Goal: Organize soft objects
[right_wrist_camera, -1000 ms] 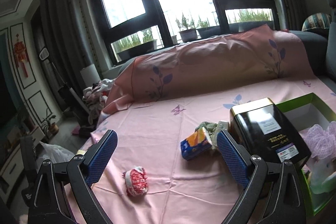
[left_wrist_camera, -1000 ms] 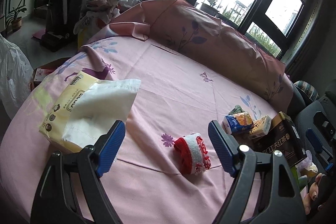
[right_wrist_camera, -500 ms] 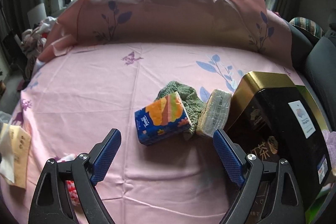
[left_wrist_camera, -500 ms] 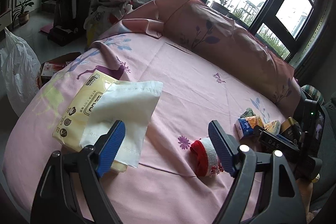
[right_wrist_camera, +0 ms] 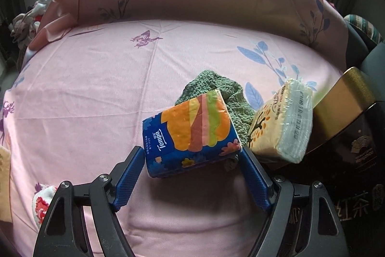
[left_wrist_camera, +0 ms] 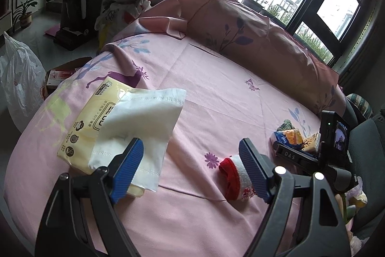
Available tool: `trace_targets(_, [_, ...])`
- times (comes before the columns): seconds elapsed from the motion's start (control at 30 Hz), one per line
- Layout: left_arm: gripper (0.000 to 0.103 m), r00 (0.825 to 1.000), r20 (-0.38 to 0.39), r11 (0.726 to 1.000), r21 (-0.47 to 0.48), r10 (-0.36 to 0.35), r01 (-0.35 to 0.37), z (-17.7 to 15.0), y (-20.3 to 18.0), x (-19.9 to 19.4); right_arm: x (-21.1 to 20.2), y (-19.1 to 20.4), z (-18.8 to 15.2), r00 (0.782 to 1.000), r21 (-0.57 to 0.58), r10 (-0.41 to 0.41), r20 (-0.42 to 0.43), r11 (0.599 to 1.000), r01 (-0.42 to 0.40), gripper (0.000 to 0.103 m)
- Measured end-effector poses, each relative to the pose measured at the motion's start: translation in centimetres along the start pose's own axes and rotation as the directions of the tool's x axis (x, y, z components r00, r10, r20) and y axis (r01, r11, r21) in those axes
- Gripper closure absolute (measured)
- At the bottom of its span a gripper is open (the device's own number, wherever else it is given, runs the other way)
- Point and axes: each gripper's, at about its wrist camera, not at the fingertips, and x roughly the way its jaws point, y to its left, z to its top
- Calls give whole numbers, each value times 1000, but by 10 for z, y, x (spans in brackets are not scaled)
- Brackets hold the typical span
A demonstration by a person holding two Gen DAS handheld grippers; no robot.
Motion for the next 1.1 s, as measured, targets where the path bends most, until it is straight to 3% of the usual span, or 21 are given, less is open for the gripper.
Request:
trace_targets(0.03, [22, 1000, 1, 1000, 1, 1, -1, 0, 0, 0, 3, -2, 0, 1000, 11, 17, -8, 1000, -17, 26])
trace_targets(0.1, [22, 1000, 1, 1000, -2, 5, -5, 0, 0, 0, 10, -5, -1, 997, 52, 74, -25, 996, -73, 40])
trace_targets(0.13, [22, 1000, -2, 1000, 1, 2, -2, 0, -1, 0, 11, -6, -1, 997, 63, 72, -21, 995, -71, 43])
trace_targets(0.2, [22, 1000, -10, 1000, 10, -5, 5, 0, -3, 3, 9, -6, -2, 998, 58, 61, -6, 997, -60, 60])
trace_targets(0.33, [22, 1000, -21, 1000, 2, 3, -3, 0, -1, 5, 4, -16, -4, 989, 116, 145, 12, 983, -145, 66])
trace_targets(0.53, [22, 999, -32, 1000, -27, -7, 6, 1, 5, 5, -22, -15, -16, 948, 124, 316, 31, 940, -317, 75])
trace_targets(0.6, [22, 999, -43, 1000, -27, -1, 0, 1, 5, 7, -35, -9, -24, 930, 107, 366, 26, 924, -367, 88])
trace_targets(0.67, [22, 999, -54, 1000, -19, 3, -4, -1, 4, 9, -45, -6, -34, 911, 96, 413, 3, 907, -411, 92])
trace_targets(0.73, [22, 998, -62, 1000, -12, 0, -1, -2, 2, 9, -52, -5, -42, 900, 91, 436, -21, 897, -432, 92])
trace_targets(0.87, [22, 998, -67, 1000, -7, -11, 11, -4, 0, 9, -65, -20, -40, 921, 136, 390, -30, 914, -382, 92])
trace_targets(0.93, [22, 997, -74, 1000, -4, -14, 14, -4, -1, 10, -77, -31, -29, 923, 148, 385, 4, 912, -382, 86])
trace_targets(0.97, [22, 997, -78, 1000, -3, -15, 15, -4, -2, 11, -81, -35, -24, 922, 148, 386, 25, 911, -385, 70])
trace_targets(1.0, [22, 997, -81, 1000, -4, -16, 16, -4, -2, 12, -85, -39, -19, 923, 152, 382, 42, 911, -383, 45])
trace_targets(1.07, [22, 996, -89, 1000, -11, -16, 15, -4, -1, 13, -86, -43, -9, 937, 163, 343, 69, 923, -350, 27])
trace_targets(1.1, [22, 996, -92, 1000, -15, -18, 17, -4, 0, 14, -83, -41, -3, 944, 159, 325, 63, 930, -330, 27])
